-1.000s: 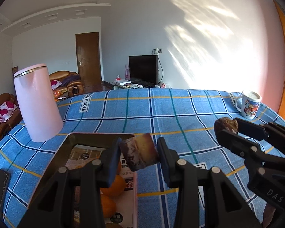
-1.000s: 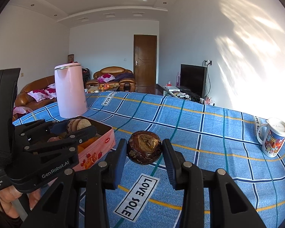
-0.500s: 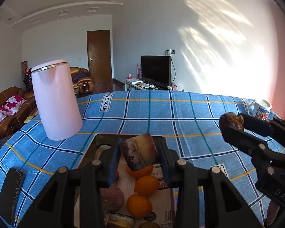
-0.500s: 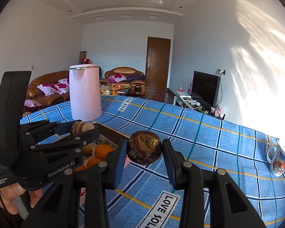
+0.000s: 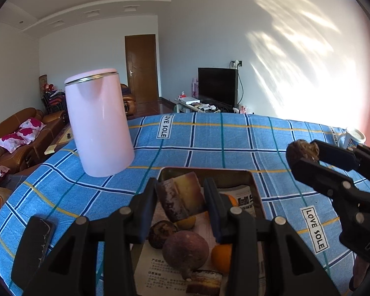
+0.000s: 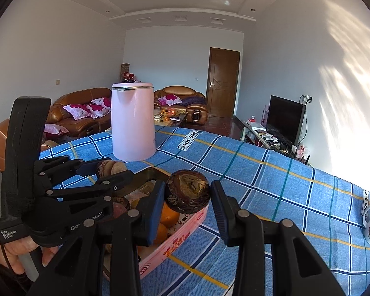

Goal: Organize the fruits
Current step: 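Carry the cake and sweet over the tin box and open both grippers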

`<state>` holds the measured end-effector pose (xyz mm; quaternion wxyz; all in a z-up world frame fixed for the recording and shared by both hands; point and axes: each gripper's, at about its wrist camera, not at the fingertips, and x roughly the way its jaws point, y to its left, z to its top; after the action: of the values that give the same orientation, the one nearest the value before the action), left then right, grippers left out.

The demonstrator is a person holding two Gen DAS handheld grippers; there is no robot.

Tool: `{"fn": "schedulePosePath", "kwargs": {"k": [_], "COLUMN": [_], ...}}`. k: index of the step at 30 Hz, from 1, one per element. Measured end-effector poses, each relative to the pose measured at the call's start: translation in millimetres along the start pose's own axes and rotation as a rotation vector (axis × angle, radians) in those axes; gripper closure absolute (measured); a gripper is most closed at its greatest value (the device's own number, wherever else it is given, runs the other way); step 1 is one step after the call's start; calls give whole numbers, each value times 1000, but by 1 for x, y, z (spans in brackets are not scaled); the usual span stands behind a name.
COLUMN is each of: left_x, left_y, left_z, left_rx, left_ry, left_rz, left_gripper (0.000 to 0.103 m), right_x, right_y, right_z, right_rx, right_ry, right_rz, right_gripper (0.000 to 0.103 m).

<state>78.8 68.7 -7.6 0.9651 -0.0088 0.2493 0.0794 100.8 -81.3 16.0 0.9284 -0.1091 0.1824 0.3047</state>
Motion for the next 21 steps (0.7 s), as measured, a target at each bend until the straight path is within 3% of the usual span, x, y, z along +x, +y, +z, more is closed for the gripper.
{"fn": "schedulePosePath", "kwargs": {"k": [9,21], "left_x": [-10,-15], "left_y": [30,34], "left_z": [-9,-29], "left_rx": [-26,-3], "left_ry": [32,74], "left_rz": [11,12], "left_gripper": [63,63], "right_x": [14,22], "right_y": [14,34], "right_z": [-4,-27], "right_rx": [16,32], "right_ry": [30,118], "right_rz": [63,134], "right_gripper": [63,63]}}
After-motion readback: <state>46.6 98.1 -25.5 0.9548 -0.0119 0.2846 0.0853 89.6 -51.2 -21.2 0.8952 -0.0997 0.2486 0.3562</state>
